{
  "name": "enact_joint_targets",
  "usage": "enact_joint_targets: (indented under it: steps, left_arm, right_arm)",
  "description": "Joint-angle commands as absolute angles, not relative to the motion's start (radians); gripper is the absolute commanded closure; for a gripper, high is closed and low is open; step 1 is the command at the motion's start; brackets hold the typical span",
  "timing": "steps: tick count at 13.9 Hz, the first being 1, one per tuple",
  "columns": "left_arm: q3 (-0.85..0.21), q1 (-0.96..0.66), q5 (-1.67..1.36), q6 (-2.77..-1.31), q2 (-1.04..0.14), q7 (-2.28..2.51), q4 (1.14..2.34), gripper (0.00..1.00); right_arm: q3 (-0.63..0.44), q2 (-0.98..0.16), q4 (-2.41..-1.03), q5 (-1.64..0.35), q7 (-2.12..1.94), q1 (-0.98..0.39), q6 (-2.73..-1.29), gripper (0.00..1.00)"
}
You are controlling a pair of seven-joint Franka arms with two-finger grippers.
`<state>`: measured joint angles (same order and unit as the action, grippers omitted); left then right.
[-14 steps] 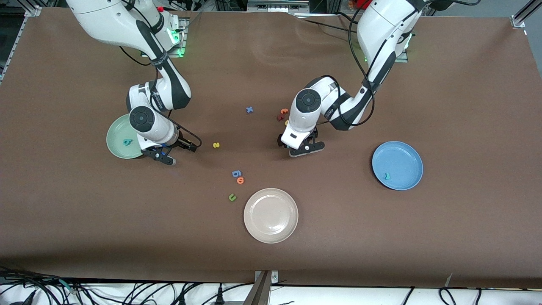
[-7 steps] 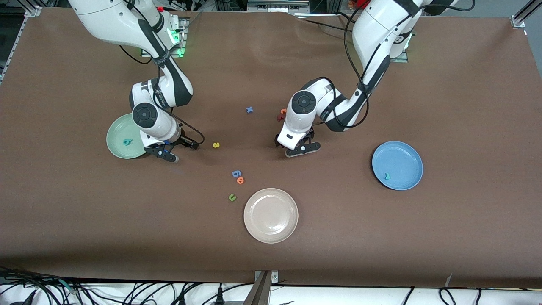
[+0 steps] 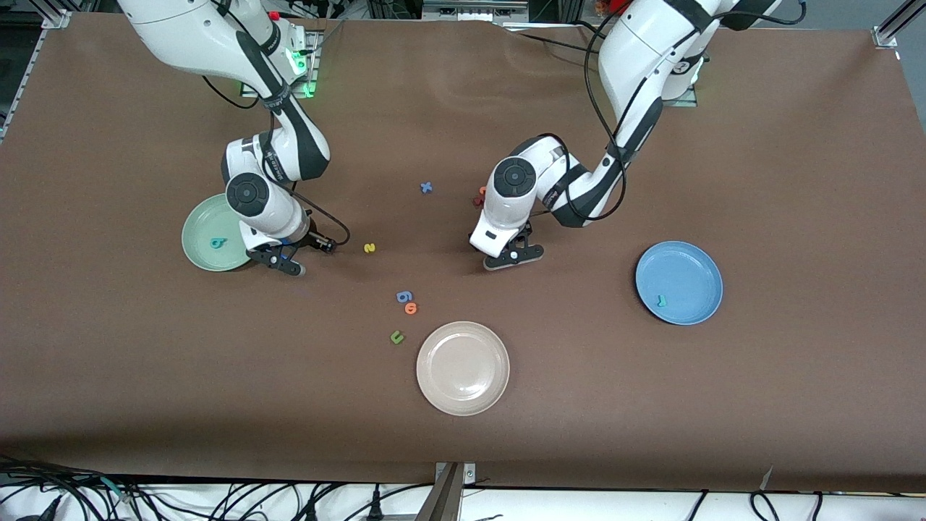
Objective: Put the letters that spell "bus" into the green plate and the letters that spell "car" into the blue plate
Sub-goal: 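Grasp the yellow u with the right gripper while the left grasps cyan u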
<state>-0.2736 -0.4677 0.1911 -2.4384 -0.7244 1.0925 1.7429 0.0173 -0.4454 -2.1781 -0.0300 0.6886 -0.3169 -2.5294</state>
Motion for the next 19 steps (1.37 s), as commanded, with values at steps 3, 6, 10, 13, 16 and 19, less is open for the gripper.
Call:
enact_joint_targets:
  steps: [3,6,10,13,16,19]
  left_arm:
    - [-0.262,-0.483,0.222,-2.399,-0.738,1.117,1.703,0.61]
    - [-0.262,-0.483,0.213,-2.399,-0.738,1.117,1.703,0.7]
    - [-0.262,-0.483,0.21,-2.399,-0.739,1.132,1.703,0.78]
    - [-0.262,-0.483,0.212,-2.399,-0.738,1.144,1.703,0.84]
    - [-0.262,-0.48,0.212,-2.375,-0.735,1.14,1.701,0.87]
    - [-0.262,-0.454,0.212,-2.227,-0.729,1.115,1.629,0.89]
  right_arm:
    - [0.018,-0.422,-2.209,-0.04,0.676,-0.318,-2.539,0.85]
    - [0.018,-0.419,-2.207,-0.04,0.676,-0.318,-2.534,0.89]
    - [0.018,-0.396,-2.195,-0.041,0.676,-0.316,-2.492,0.95]
    - [0.008,-0.329,-2.152,-0.043,0.672,-0.314,-2.317,0.95]
    - [-0.059,-0.273,-2.114,-0.043,0.594,-0.314,-2.156,0.95]
    - [-0.182,-0.244,-2.117,-0.043,0.416,-0.314,-2.065,0.95]
